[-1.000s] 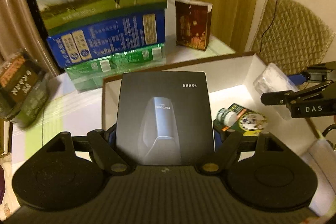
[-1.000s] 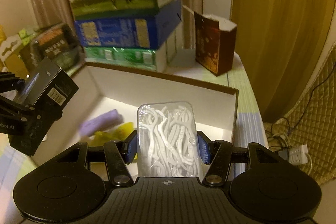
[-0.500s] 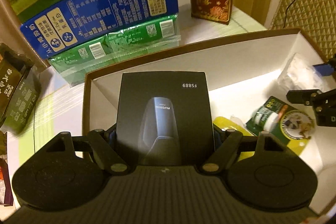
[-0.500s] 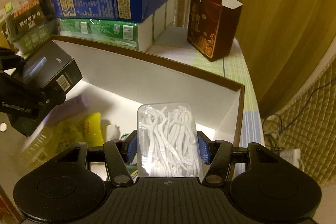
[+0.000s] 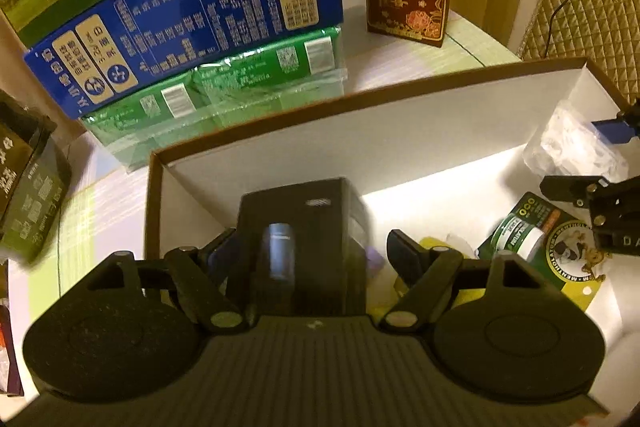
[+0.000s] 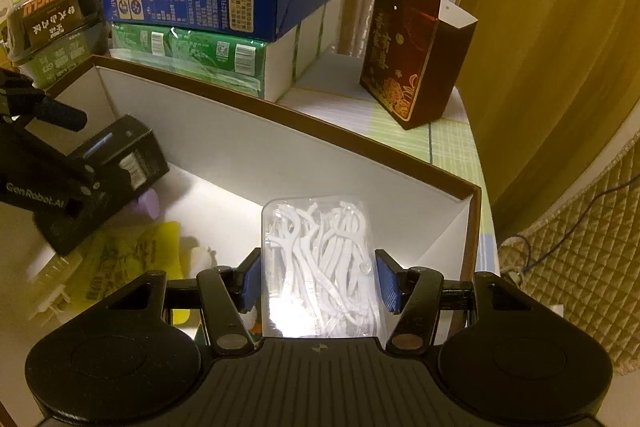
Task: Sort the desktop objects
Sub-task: 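Carry the FLYCO box and floss case into the brown box and open both grippers, then withdraw both grippers from the box toward the red candy and hair clip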
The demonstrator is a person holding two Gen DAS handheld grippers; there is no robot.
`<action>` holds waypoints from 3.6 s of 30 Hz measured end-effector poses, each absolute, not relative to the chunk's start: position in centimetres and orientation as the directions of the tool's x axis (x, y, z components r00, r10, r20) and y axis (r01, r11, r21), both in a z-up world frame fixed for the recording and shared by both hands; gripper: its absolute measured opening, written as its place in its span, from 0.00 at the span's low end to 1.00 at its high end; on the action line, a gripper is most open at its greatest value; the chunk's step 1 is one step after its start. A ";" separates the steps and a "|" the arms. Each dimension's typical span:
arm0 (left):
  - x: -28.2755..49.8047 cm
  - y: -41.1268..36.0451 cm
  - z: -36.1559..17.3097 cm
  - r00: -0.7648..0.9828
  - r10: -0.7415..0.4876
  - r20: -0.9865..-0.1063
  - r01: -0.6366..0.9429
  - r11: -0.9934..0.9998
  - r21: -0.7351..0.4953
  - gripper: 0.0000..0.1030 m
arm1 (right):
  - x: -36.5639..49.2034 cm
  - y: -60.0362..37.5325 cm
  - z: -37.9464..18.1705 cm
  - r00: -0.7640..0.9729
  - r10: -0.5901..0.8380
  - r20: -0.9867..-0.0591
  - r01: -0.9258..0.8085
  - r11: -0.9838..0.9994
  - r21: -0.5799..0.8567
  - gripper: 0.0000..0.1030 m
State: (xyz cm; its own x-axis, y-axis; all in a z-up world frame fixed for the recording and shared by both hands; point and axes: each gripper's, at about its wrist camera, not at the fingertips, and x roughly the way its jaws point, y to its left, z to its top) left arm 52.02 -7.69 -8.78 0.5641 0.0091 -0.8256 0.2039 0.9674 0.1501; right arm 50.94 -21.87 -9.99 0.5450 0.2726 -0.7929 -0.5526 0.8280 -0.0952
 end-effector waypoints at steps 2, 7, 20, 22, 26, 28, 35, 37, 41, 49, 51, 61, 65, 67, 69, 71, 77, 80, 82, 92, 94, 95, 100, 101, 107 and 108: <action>52.0 -7.7 -8.5 0.571 0.011 -0.821 0.206 0.966 0.157 0.75 | 51.0 -21.9 -10.0 0.549 0.272 -0.791 -0.550 0.830 -0.096 0.53; 51.8 -7.5 -8.4 0.578 0.012 -0.816 0.202 0.967 0.157 0.75 | 51.0 -22.1 -10.0 0.556 0.274 -0.785 -0.546 0.832 -0.096 0.53; 49.8 -7.3 -6.8 0.602 -0.017 -0.798 0.210 0.968 0.138 0.81 | 48.4 -23.1 -8.3 0.605 0.344 -0.718 -0.566 0.820 -0.083 0.83; 49.1 -7.2 -6.2 0.610 -0.032 -0.792 0.216 0.968 0.128 0.84 | 47.7 -23.4 -7.9 0.602 0.358 -0.714 -0.567 0.821 -0.065 0.88; 47.6 -6.8 -4.9 0.618 -0.048 -0.785 0.208 0.973 0.103 0.89 | 46.2 -23.9 -7.1 0.593 0.378 -0.711 -0.561 0.827 -0.029 0.96; 46.7 -6.7 -4.3 0.623 -0.053 -0.780 0.204 0.974 0.097 0.89 | 45.6 -24.1 -6.7 0.588 0.382 -0.713 -0.556 0.831 -0.013 0.98; 43.5 -6.1 -2.3 0.638 -0.056 -0.768 0.183 0.980 0.080 0.91 | 43.0 -24.6 -4.8 0.585 0.405 -0.702 -0.540 0.841 0.035 0.98; 42.5 -5.9 -1.6 0.639 -0.050 -0.768 0.170 0.982 0.078 0.92 | 42.1 -24.8 -4.1 0.588 0.413 -0.695 -0.537 0.842 0.046 0.98; 40.5 -5.8 0.0 0.657 -0.067 -0.751 0.160 0.986 0.052 0.93 | 40.4 -25.0 -2.8 0.595 0.428 -0.680 -0.534 0.843 0.063 0.98; 36.2 -5.7 2.3 0.696 -0.073 -0.714 0.158 0.986 0.054 0.93 | 36.8 -25.3 -0.5 0.611 0.451 -0.651 -0.536 0.841 0.080 0.98; 35.1 -5.6 2.6 0.701 -0.075 -0.709 0.162 0.985 0.056 0.93 | 35.8 -25.4 -0.1 0.613 0.452 -0.648 -0.535 0.841 0.082 0.98; 29.2 -5.2 3.3 0.714 -0.089 -0.695 0.180 0.982 0.060 0.94 | 29.9 -25.5 0.5 0.605 0.465 -0.646 -0.541 0.835 0.095 0.98; 27.0 -4.9 3.2 0.715 -0.091 -0.693 0.184 0.981 0.061 0.94 | 27.8 -25.5 0.3 0.599 0.466 -0.651 -0.541 0.835 0.100 0.98; 25.9 -4.8 3.1 0.715 -0.088 -0.694 0.185 0.980 0.067 0.94 | 26.6 -25.3 0.0 0.595 0.465 -0.655 -0.543 0.834 0.098 0.98; 25.0 -4.6 2.8 0.712 -0.092 -0.696 0.188 0.980 0.062 0.94 | 25.4 -25.2 -0.4 0.587 0.465 -0.662 -0.546 0.832 0.100 0.98; 24.1 -4.5 2.5 0.707 -0.093 -0.701 0.187 0.981 0.059 0.94 | 24.4 -25.2 -0.8 0.578 0.468 -0.669 -0.548 0.830 0.107 0.98; 21.8 -3.6 0.9 0.689 -0.068 -0.722 0.168 0.983 0.068 0.94 | 21.6 -25.2 -1.9 0.547 0.478 -0.687 -0.554 0.822 0.130 0.98; 20.7 -3.0 0.1 0.671 -0.063 -0.739 0.158 0.986 0.059 0.94 | 20.5 -25.2 -2.5 0.537 0.466 -0.703 -0.552 0.824 0.125 0.98; 20.0 -2.6 -0.4 0.660 -0.058 -0.749 0.155 0.986 0.060 0.94 | 19.7 -25.2 -3.1 0.519 0.468 -0.715 -0.551 0.823 0.138 0.98; 16.6 -1.5 -3.7 0.566 -0.057 -0.822 0.149 0.988 0.034 0.94 | 17.0 -24.3 -6.5 0.387 0.466 -0.796 -0.526 0.820 0.225 0.98; 16.1 -1.2 -4.4 0.546 -0.059 -0.836 0.145 0.989 0.025 0.94 | 16.6 -24.0 -7.1 0.366 0.461 -0.808 -0.524 0.820 0.230 0.98; 16.0 -1.1 -4.7 0.537 -0.059 -0.842 0.143 0.989 0.023 0.94 | 16.4 -23.9 -7.4 0.358 0.457 -0.814 -0.524 0.820 0.231 0.98; 15.2 -0.5 -5.9 0.507 -0.052 -0.860 0.146 0.989 0.026 0.94 | 15.8 -23.3 -9.2 0.317 0.424 -0.849 -0.504 0.833 0.228 0.98; 15.2 -0.4 -6.1 0.502 -0.050 -0.864 0.143 0.989 0.025 0.94 | 15.6 -23.2 -9.6 0.307 0.419 -0.854 -0.502 0.834 0.229 0.98; 14.9 0.3 -7.8 0.462 -0.038 -0.886 0.132 0.991 0.027 0.94 | 15.1 -22.4 -11.1 0.271 0.407 -0.872 -0.499 0.834 0.234 0.98; 15.0 0.3 -8.1 0.456 -0.038 -0.889 0.130 0.991 0.024 0.94 | 15.1 -22.3 -11.5 0.267 0.404 -0.875 -0.501 0.834 0.232 0.98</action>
State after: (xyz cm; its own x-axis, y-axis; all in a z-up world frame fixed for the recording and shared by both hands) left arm 14.96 0.34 -8.11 0.4560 -0.0383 -0.8892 0.1302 0.9912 0.0241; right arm 15.09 -22.27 -11.48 0.2675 0.4038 -0.8749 -0.5011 0.8338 0.2316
